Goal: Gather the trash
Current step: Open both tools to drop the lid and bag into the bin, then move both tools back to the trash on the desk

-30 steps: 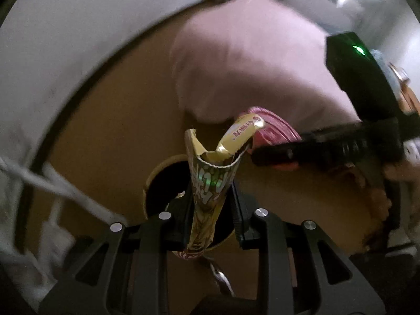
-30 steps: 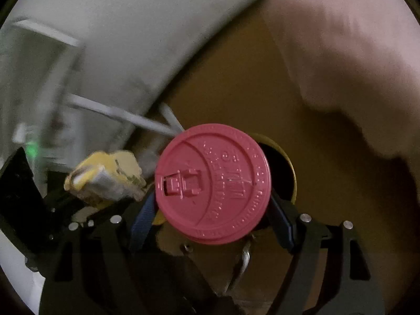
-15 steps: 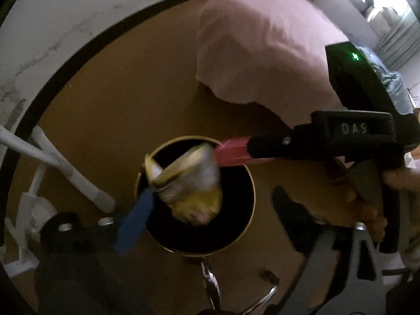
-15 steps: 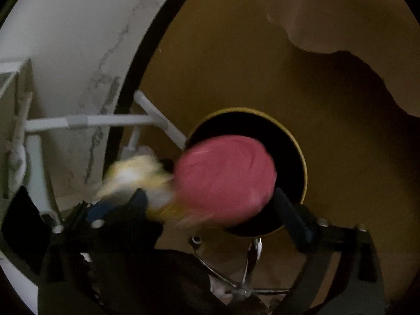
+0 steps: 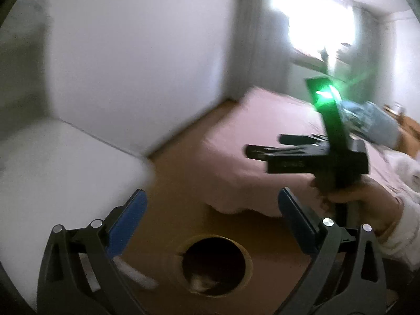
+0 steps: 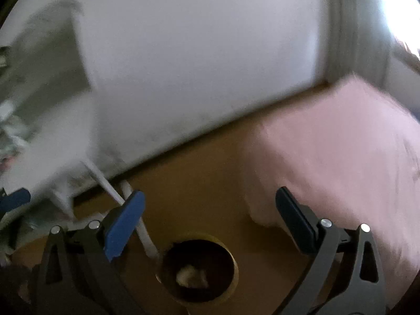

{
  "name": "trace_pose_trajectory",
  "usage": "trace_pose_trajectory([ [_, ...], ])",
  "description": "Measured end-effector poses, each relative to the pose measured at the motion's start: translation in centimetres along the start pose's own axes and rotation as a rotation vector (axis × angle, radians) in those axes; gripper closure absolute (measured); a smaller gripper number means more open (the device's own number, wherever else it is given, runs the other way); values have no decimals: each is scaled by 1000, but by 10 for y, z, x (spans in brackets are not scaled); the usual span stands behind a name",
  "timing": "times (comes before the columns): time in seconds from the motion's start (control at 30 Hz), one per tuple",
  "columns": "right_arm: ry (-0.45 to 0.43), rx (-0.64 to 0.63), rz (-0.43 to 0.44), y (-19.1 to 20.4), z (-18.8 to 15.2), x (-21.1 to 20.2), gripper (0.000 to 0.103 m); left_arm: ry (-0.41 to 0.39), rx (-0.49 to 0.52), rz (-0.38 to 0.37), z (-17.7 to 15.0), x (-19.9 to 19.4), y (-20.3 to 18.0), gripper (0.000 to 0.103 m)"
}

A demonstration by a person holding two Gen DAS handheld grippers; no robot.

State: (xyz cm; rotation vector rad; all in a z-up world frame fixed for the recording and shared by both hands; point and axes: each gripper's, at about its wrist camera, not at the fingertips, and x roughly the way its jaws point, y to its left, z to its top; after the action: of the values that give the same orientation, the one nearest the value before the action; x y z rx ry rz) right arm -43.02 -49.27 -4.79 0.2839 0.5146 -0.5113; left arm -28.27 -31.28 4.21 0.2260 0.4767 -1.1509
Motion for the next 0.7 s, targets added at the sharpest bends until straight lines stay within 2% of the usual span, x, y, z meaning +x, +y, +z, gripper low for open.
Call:
trace_pose_trajectory([
  [0.1,-51,-71,109,59,17,-4,7,-64,-55,188,0,-55,42,6],
  [0.13,-61,-105,141,79,20,-1,7,-75,-95,286,-6,-82,66,6],
  [0.2,-68,-187,216,125,22,7,7,-63,-144,397,-16,-112,97,6],
  [0.23,-59,-231,264,155,21,12,7,-50,-184,481,-29,-139,125,6],
  [0.33,-26,-298,364,216,15,23,7,-3,-275,665,-60,-204,185,6],
  [0.47,-7,-394,465,296,16,28,7,146,-434,922,-105,-269,282,6],
  [0.57,23,-453,515,355,25,51,7,193,-520,937,-129,-312,322,6],
  [0.7,123,-486,568,402,44,86,7,214,-522,937,-134,-328,360,6],
])
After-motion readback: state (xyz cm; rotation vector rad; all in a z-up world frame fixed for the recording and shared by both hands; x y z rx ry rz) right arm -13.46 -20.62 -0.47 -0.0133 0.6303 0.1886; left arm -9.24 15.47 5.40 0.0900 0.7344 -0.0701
